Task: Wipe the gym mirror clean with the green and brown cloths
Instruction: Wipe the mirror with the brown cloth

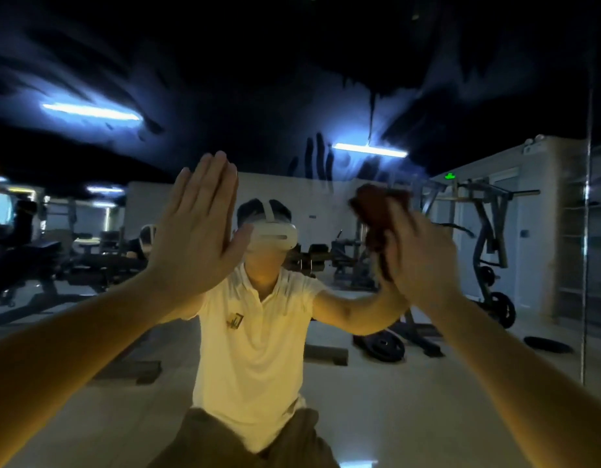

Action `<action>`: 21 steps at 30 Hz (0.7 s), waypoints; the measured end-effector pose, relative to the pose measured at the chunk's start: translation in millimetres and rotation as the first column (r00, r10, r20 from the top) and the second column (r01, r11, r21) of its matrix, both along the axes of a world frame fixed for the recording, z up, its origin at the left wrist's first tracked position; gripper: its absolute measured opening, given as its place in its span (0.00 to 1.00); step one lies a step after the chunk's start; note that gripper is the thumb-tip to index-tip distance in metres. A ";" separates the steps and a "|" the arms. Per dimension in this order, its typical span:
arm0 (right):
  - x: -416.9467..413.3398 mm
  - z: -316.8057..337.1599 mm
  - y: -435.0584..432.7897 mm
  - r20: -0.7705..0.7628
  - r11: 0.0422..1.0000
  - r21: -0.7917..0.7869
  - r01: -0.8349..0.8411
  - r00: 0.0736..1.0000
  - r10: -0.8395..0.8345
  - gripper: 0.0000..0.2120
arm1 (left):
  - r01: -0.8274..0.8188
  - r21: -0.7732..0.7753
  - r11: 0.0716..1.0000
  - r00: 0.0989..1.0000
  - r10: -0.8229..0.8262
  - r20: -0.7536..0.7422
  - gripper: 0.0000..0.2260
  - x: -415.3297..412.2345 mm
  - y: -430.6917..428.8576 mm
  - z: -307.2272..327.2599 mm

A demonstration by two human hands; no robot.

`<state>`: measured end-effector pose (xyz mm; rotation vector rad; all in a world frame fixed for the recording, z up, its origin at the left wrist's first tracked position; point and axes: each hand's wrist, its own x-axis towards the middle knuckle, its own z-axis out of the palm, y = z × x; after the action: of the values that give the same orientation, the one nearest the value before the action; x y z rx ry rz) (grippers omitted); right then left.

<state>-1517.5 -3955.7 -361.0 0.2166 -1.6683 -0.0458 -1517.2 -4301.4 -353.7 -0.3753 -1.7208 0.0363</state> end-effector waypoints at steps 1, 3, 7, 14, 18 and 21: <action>-1.9 10.8 13.8 -0.022 0.990 -0.142 -0.024 1.000 0.021 0.24 | -0.037 0.012 0.999 0.999 0.037 0.004 0.35 -2.8 4.2 5.4; -8.1 30.3 15.0 -0.102 0.890 -0.449 -0.081 0.994 0.039 0.25 | -0.096 0.015 0.995 0.995 0.096 -0.005 0.37 -8.3 8.2 5.9; -15.7 42.0 -87.2 -0.193 0.838 -0.527 -0.141 0.980 0.044 0.26 | -0.104 -0.001 0.995 0.994 0.103 -0.039 0.38 -13.0 7.6 4.0; 3.6 46.8 -151.1 -0.018 0.933 0.342 -0.111 0.992 0.124 0.25 | -0.093 -0.057 0.994 0.993 0.089 -0.071 0.35 -12.3 2.6 7.9; 2.2 92.8 -15.6 -0.064 0.998 -0.029 0.049 0.997 -0.050 0.19 | -0.131 -0.032 0.991 0.990 0.129 -0.062 0.38 -12.6 3.7 6.9; 3.2 105.2 35.4 -0.112 0.885 -0.464 0.035 0.989 -0.098 0.21 | -0.098 -0.040 0.994 0.993 0.095 -0.064 0.38 -12.4 4.0 8.6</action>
<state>-1514.2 -3920.3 -255.9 -0.2031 -1.5047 0.2799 -1529.6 -4297.4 -345.1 -0.3191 -1.6781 0.1543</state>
